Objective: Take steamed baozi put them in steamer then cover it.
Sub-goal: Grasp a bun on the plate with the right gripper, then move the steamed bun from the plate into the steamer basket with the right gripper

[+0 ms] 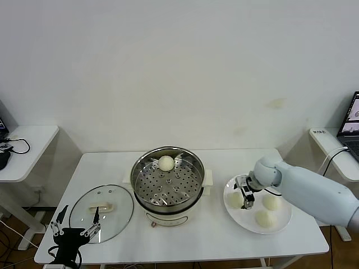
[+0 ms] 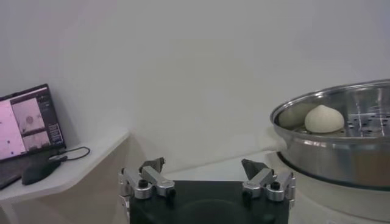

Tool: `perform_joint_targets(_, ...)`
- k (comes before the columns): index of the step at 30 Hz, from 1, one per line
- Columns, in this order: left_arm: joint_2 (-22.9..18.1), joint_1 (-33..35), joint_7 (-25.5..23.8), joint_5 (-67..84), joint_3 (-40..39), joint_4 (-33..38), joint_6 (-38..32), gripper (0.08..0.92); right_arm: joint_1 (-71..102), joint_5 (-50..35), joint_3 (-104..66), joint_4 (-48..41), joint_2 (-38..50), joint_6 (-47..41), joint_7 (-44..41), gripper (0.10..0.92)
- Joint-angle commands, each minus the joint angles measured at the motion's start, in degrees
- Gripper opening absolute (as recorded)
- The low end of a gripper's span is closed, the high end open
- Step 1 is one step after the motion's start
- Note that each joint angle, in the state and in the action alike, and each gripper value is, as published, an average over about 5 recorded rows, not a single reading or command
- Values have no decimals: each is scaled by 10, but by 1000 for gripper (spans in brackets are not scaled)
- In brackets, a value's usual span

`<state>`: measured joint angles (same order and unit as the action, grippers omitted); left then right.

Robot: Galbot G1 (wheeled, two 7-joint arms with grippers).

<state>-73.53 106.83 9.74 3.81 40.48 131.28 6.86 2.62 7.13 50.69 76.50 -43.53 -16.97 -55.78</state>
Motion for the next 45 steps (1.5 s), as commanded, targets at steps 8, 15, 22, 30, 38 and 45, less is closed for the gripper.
perform_joint_targets(8, 0, -1, 0, 1, 0, 1, 0, 823, 10, 11, -12, -32, -22, 1, -9, 685)
perform_joint_targets(15, 0, -1, 1, 1, 0, 5, 0, 823, -12, -5, -13, -12, -6, 0, -21, 610)
perform_joint_targets(22, 3, 0, 0, 1, 0, 10, 1, 823, -104, -44, 12, 38, 52, -8, -44, 594)
perform_joint_targets(30, 11, -5, 0, 3, -6, 11, 2, 823, -291, -138, 114, 112, 88, -34, -41, 601)
perform_joint_targets(38, 20, -9, 0, 7, -6, 14, 3, 823, -472, -245, 212, 143, -8, -75, -15, 607)
perform_joint_targets(45, 17, -8, 0, 9, -1, 15, 3, 823, -472, -346, 219, 141, -115, -143, 31, 611)
